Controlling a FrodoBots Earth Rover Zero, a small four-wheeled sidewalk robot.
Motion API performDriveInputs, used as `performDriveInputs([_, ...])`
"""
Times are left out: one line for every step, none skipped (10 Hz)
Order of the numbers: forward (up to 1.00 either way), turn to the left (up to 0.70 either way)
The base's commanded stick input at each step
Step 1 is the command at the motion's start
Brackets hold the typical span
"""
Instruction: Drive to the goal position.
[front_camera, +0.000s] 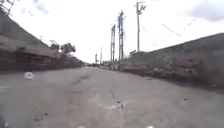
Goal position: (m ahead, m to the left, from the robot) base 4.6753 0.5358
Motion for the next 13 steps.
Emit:
performDriveInputs([0.70, 0.00])
performDriveInputs([0.70, 0.00])
performDriveInputs([0.70, 0.00])
performDriveInputs([0.70, 0.00])
performDriveInputs([0.70, 0.00])
performDriveInputs([0.70, 0.00])
performDriveInputs([0.70, 0.00])
performDriveInputs([0.70, 0.00])
performDriveInputs([0.70, 0.00])
performDriveInputs([0.70, 0.00])
performDriveInputs([0.70, 0.00])
performDriveInputs([0.70, 0.00])
performDriveInputs([0.70, 0.00])
